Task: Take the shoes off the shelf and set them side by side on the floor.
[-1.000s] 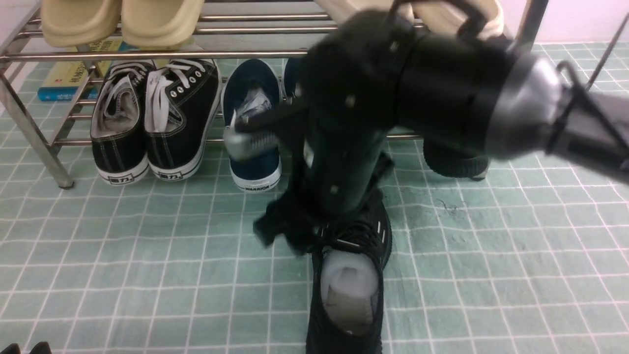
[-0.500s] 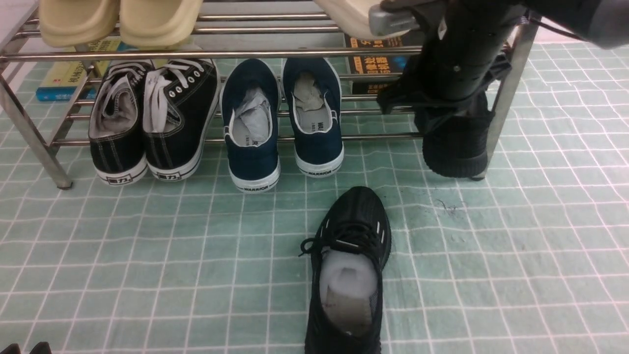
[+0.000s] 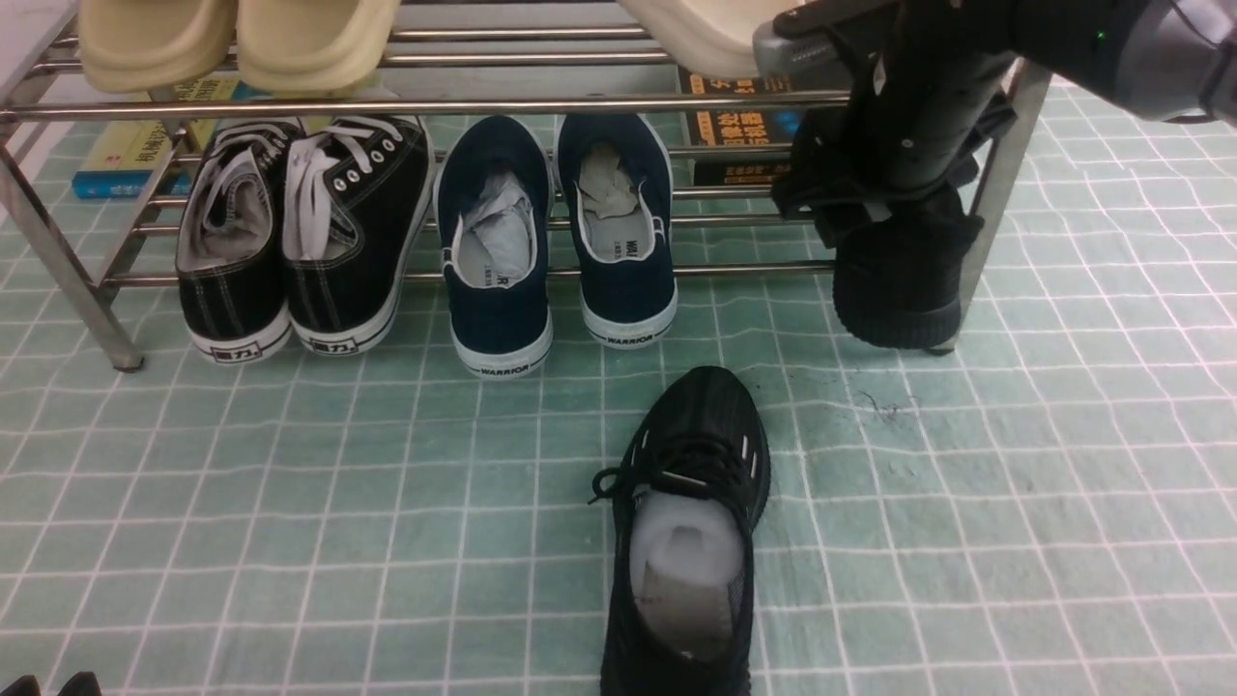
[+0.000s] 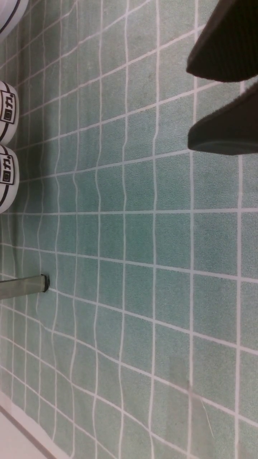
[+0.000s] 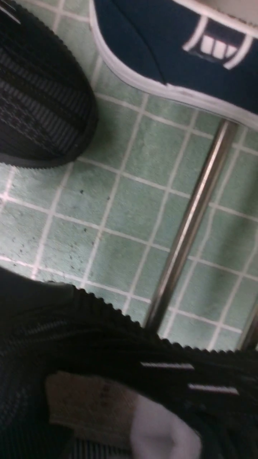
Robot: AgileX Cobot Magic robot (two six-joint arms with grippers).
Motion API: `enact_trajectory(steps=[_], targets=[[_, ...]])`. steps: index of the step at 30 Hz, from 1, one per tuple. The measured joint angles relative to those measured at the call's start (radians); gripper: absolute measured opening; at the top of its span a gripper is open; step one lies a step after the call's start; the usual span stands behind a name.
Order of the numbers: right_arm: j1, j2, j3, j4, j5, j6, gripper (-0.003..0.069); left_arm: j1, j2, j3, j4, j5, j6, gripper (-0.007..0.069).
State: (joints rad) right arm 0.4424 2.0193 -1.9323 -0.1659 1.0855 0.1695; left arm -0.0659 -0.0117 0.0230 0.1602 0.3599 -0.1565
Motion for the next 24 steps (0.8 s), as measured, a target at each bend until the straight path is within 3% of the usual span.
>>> enact_trajectory(steps=[18, 21, 24], targets=[[0.000, 0.111, 0.000, -0.057, -0.074, 0.000, 0.0461, 0.000, 0.000, 0.000, 0.000, 0.000, 0.000, 0.0242], [0.000, 0.123, -0.008, -0.059, -0.093, 0.000, 0.0384, 0.000, 0.000, 0.000, 0.000, 0.000, 0.000, 0.0242], [0.000, 0.124, -0.009, -0.061, -0.086, -0.004, 0.0236, 0.000, 0.000, 0.000, 0.000, 0.000, 0.000, 0.0242]])
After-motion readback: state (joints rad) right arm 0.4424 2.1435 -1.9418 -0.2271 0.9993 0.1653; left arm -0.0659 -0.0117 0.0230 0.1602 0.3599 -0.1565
